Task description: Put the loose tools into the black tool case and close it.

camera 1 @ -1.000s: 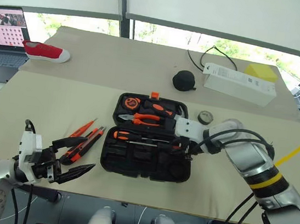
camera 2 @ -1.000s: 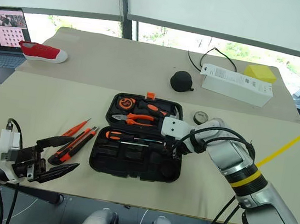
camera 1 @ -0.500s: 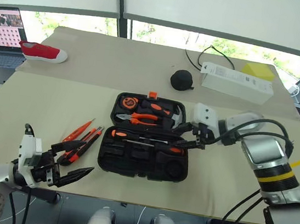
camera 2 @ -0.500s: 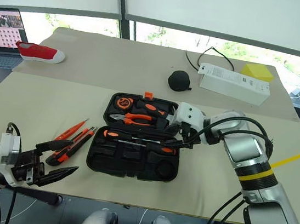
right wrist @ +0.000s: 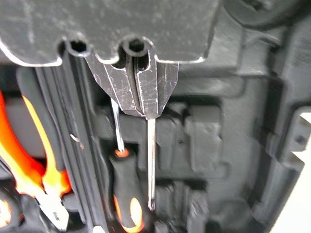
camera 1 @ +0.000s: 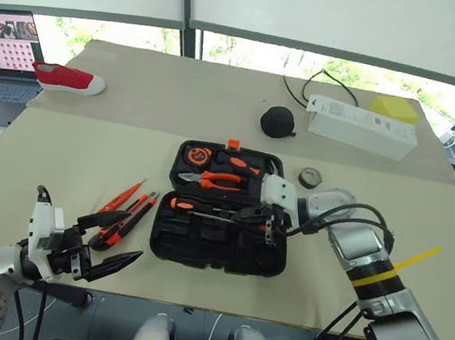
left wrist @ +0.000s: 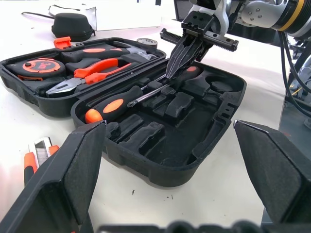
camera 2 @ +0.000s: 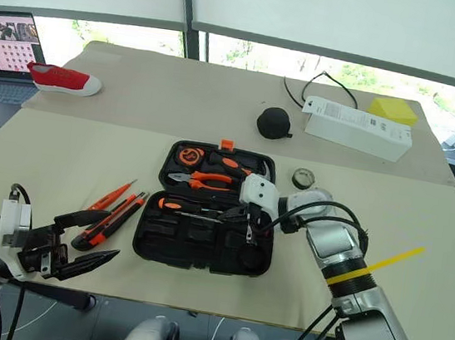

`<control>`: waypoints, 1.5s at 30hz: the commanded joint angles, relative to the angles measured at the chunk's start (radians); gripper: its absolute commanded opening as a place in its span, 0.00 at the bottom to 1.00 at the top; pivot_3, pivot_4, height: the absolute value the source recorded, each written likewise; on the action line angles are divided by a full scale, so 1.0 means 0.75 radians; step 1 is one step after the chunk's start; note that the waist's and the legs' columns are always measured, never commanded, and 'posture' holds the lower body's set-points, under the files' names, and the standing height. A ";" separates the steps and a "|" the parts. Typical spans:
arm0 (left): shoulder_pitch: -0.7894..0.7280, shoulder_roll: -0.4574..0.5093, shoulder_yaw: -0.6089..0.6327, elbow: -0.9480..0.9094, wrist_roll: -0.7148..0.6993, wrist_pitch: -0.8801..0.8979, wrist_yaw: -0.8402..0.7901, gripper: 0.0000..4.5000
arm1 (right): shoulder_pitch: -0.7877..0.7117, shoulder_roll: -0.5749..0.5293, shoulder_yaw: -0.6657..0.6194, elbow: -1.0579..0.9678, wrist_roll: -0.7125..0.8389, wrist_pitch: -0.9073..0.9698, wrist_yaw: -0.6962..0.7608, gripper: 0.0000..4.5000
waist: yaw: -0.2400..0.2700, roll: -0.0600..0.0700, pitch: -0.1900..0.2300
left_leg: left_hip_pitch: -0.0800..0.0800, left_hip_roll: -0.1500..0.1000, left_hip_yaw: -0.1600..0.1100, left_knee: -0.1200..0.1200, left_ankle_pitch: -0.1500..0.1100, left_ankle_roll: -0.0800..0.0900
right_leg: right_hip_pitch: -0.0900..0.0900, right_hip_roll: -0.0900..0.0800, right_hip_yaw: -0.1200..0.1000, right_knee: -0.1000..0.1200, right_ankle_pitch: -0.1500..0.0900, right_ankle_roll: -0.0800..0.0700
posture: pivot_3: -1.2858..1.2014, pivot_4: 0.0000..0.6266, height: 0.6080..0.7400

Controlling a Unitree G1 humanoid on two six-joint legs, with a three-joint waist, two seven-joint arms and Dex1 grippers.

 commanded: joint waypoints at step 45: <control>-0.291 0.406 0.012 0.182 0.102 0.757 0.625 1.00 | 0.646 -0.299 -0.677 -0.700 0.620 -0.044 -0.052 0.99 | -0.003 -0.003 0.001 | 0.012 0.000 0.000 -0.002 -0.001 -0.001 | 0.010 -0.001 0.002 -0.001 -0.001 0.001 | 0.52 0.24 1.00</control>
